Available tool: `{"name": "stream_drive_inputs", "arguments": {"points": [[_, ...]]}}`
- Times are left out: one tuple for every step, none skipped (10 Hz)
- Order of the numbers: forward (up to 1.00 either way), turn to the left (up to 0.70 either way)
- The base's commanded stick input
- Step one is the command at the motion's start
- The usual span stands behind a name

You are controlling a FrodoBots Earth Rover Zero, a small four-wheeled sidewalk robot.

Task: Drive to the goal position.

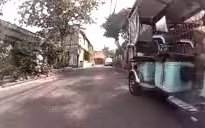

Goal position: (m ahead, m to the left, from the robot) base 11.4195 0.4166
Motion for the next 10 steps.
{"name": "stream_drive_inputs", "arguments": {"points": [[0.70,0.28],[0.70,0.35],[0.70,0.32],[0.70,0.16],[0.70,0.00],[0.70,0.00],[0.70,0.00],[0.70,0.00],[0.70,0.00],[0.70,0.00]]}}
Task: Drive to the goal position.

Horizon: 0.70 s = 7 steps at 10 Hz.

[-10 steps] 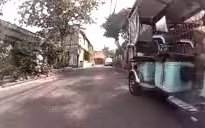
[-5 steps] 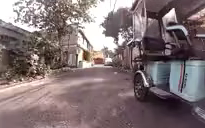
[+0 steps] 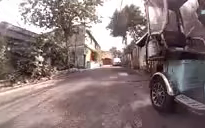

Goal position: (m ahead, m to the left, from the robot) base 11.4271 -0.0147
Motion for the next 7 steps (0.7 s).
{"name": "stream_drive_inputs", "arguments": {"points": [[0.70,0.00],[0.70,0.00],[0.70,0.00],[0.70,0.00],[0.70,0.00],[0.70,0.00],[0.70,0.00]]}}
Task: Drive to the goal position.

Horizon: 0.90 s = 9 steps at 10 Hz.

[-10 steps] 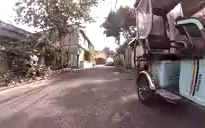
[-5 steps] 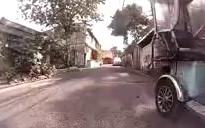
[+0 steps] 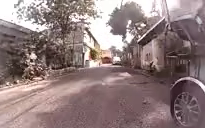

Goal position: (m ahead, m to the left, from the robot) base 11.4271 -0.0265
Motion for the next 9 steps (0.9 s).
{"name": "stream_drive_inputs", "arguments": {"points": [[0.70,0.00],[0.70,0.00],[0.70,0.00],[0.70,0.00],[0.70,0.00],[0.70,0.00],[0.70,0.00],[0.70,0.00],[0.70,0.00]]}}
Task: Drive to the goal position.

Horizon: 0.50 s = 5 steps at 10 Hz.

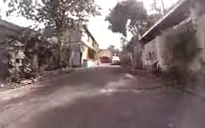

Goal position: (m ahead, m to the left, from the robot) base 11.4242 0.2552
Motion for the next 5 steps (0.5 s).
{"name": "stream_drive_inputs", "arguments": {"points": [[0.70,-0.21],[0.70,-0.33],[0.70,-0.30],[0.70,0.00],[0.70,0.00]]}}
